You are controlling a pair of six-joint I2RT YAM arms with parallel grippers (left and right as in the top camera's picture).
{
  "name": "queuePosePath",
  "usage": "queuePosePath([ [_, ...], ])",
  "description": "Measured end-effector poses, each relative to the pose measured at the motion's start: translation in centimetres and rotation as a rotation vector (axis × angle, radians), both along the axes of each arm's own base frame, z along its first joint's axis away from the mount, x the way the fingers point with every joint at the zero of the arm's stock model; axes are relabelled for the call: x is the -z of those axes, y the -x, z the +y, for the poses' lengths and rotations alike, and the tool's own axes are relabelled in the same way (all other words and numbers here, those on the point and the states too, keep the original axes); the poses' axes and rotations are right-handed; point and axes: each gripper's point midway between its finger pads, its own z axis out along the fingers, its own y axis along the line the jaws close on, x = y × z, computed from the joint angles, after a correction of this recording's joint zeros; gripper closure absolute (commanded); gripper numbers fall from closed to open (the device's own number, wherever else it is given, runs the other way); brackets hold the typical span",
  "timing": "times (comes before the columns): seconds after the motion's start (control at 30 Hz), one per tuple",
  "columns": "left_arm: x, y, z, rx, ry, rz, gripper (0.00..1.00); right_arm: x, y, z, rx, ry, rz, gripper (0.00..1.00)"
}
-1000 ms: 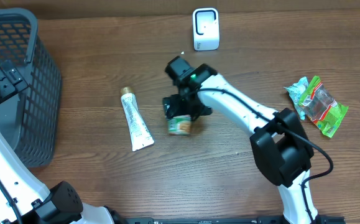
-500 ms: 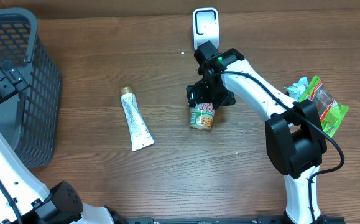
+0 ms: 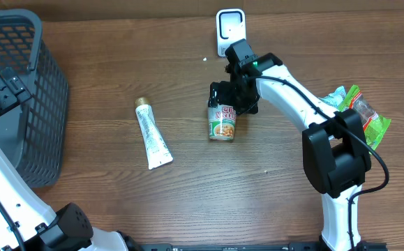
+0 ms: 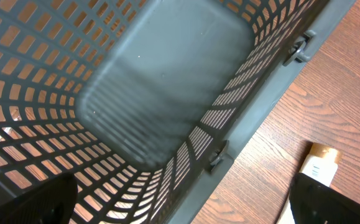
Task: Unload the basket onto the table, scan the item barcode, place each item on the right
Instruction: 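Lift the cup and carry it toward the white scanner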
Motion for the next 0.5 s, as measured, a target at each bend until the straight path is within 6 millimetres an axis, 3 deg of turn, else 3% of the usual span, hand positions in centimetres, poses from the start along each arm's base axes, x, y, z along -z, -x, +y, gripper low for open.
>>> queuePosePath([
  [0.1, 0.0, 0.0, 0.0, 0.0, 0.0, 0.001, 0.0, 1.4, 0.9, 0.4, 0.011, -0.037, 0.034, 0.09],
  [0.23, 0.0, 0.0, 0.0, 0.0, 0.0, 0.0, 0.0, 1.8, 0.9, 0.6, 0.016, -0.057, 0.036, 0.26],
  [0.5, 0.0, 0.0, 0.0, 0.0, 0.0, 0.001, 0.0, 0.9, 1.5, 1.7, -0.028, -0.165, 0.073, 0.26],
])
